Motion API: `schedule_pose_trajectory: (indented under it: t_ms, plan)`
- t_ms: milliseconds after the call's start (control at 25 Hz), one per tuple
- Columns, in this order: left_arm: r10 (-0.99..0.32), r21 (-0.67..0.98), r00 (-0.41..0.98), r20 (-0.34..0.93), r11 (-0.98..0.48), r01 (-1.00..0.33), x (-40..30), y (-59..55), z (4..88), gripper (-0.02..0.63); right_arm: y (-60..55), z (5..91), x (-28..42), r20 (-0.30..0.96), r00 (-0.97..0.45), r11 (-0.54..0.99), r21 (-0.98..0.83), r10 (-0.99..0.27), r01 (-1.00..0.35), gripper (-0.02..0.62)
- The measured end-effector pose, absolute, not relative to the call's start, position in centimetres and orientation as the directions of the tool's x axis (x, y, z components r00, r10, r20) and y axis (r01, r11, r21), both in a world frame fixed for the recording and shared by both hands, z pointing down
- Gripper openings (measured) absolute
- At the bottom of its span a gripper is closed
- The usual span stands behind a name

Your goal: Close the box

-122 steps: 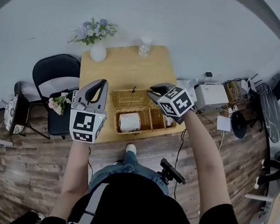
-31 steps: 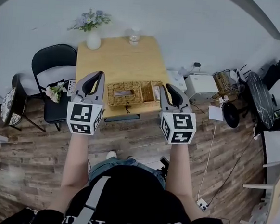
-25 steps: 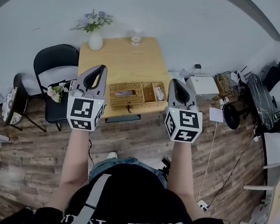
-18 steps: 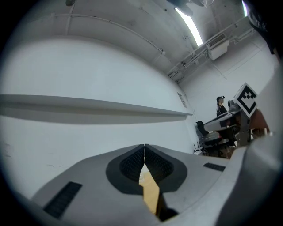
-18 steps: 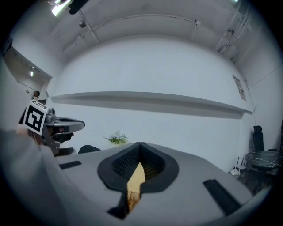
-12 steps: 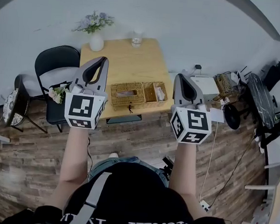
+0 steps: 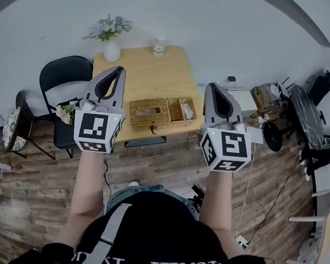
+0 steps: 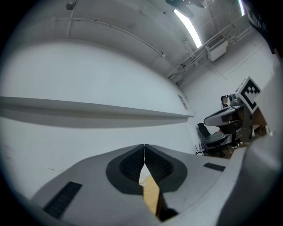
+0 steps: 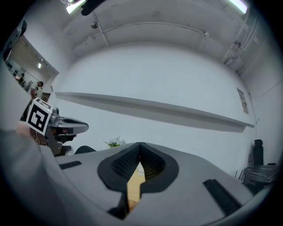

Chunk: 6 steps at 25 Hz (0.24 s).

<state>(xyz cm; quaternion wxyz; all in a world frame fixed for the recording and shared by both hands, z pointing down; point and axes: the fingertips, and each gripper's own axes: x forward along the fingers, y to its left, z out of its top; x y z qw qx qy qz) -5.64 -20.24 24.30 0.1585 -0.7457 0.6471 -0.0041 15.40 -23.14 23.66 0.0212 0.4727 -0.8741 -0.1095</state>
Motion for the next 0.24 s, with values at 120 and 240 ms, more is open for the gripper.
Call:
schedule_pose_trajectory:
  t_ms: [120,240]
  plan:
    - [-0.966,-0.243,0.163,-0.201,-0.112,-0.964,-5.68,-20.45,24.13,0.012,-23.41,23.64,15.39,-0.067,-0.549,0.525,0.213,-0.833,-0.824,0.015]
    - [-0.965,-0.239,0.160,-0.205,-0.109,-0.965,-5.83,-20.58,24.00,0.012,-23.57,23.63,15.46,-0.070,-0.544,0.519,0.216,-0.836,-0.827,0.015]
